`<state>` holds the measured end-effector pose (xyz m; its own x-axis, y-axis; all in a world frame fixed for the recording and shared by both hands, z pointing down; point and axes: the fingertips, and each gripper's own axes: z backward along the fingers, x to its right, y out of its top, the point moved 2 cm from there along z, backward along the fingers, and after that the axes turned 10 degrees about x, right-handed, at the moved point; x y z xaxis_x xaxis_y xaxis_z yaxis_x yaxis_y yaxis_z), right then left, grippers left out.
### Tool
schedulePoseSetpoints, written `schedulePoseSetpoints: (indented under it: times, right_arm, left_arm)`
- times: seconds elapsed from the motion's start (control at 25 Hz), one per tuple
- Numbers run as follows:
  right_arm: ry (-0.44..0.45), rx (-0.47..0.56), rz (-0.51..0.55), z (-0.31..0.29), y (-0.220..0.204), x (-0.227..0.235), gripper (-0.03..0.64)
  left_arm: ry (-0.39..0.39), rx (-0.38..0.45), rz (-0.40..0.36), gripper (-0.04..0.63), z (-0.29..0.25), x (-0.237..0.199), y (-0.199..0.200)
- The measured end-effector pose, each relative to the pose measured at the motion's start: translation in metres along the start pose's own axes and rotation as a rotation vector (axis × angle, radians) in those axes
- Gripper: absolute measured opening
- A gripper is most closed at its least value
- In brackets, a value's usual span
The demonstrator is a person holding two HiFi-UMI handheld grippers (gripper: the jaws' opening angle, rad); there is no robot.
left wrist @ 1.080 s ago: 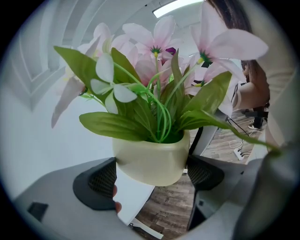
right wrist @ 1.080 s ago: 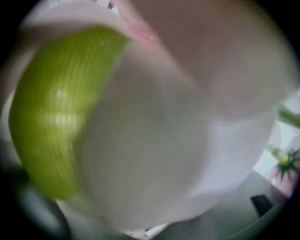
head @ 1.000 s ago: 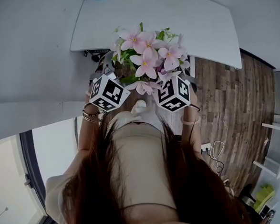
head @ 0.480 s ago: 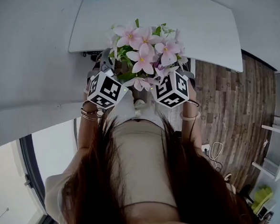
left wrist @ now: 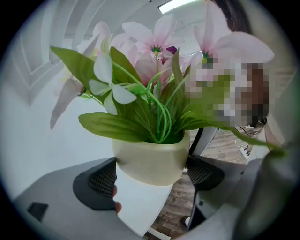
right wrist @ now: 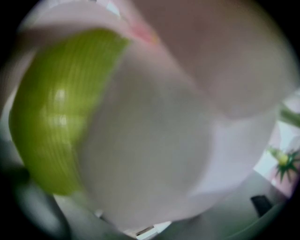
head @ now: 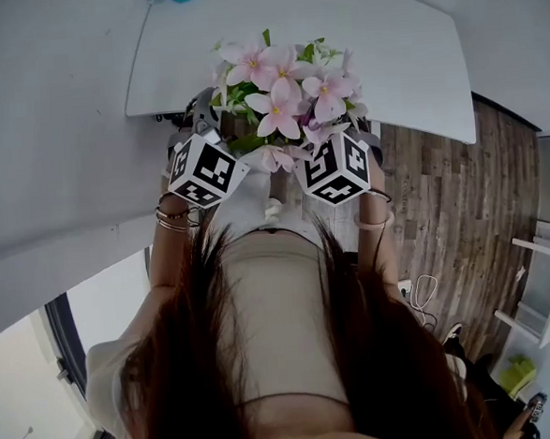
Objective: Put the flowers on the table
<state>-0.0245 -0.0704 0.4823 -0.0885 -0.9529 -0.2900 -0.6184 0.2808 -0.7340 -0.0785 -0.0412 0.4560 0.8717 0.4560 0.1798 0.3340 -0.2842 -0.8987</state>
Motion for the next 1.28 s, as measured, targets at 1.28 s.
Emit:
schedulePoseSetpoints:
  times: [1.28]
  right_arm:
    - [-0.026,-0.005,0.021,-0.0013,-0.0009,0.0037,0.430]
  left_arm:
    - [0.014,0.008,-0.018,0.471,-0.0030,-0.0025,0.0012]
